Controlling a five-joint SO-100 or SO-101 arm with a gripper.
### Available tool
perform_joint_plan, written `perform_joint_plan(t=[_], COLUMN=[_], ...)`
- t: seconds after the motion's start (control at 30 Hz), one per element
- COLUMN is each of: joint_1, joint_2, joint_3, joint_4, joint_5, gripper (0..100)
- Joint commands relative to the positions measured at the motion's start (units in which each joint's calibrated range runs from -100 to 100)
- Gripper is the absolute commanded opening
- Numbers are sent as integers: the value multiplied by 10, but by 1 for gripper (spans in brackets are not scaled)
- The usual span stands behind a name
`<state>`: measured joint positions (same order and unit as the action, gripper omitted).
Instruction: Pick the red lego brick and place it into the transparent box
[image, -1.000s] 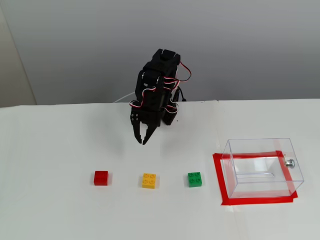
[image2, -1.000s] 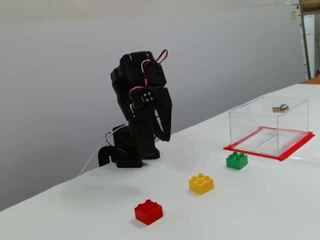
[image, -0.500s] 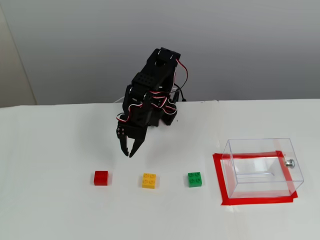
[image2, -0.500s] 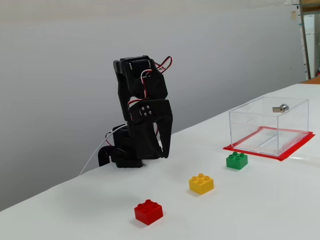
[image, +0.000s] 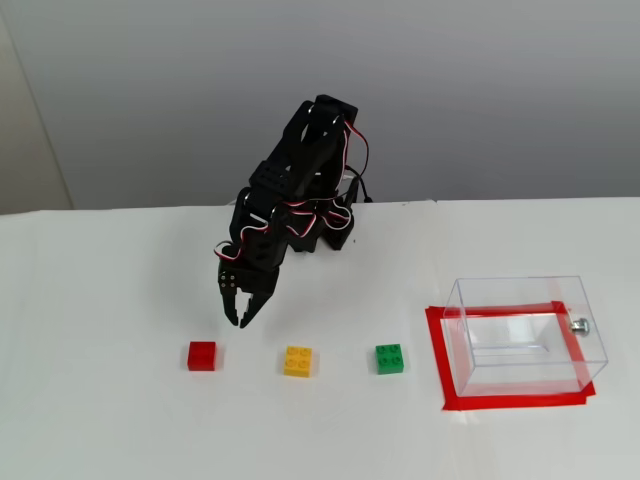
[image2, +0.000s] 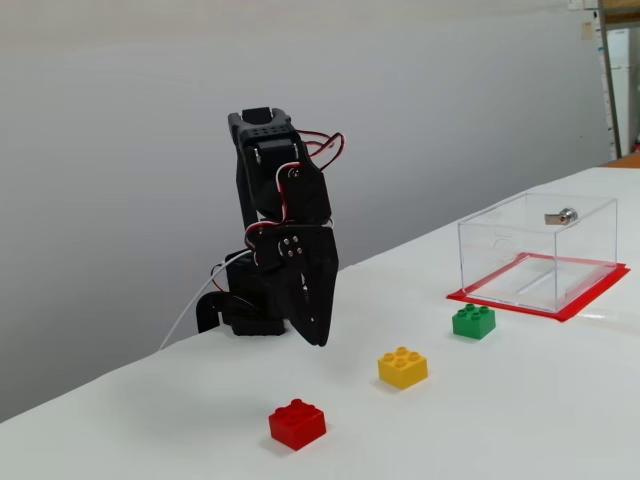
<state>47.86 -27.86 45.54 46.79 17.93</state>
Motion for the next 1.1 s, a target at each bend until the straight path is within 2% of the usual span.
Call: perform_joint_plan(t=[0.0,0.33,0.7,1.07], joint_1=[23,52,51,51], joint_2=[19,86,88,89], joint_3=[-30,-30,-30,-30], joint_4=[-46,-138,-136,-138], joint_5=[9,31,26,26], gripper=[1,2,3,35])
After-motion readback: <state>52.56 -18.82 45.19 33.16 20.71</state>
